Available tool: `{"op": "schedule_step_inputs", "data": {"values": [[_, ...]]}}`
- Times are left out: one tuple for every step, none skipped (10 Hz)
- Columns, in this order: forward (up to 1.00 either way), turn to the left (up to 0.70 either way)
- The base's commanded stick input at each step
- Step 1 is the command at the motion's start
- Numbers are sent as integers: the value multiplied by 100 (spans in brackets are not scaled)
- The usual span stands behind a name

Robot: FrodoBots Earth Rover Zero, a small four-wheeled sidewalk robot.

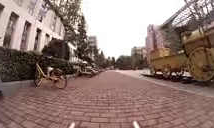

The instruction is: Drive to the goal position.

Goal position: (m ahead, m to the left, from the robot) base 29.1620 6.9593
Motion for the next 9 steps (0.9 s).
{"op": "schedule_step_inputs", "data": {"values": [[70, 0], [70, 0], [70, 0], [70, 0], [70, 0], [70, 0], [70, 0], [70, 0], [70, 0]]}}
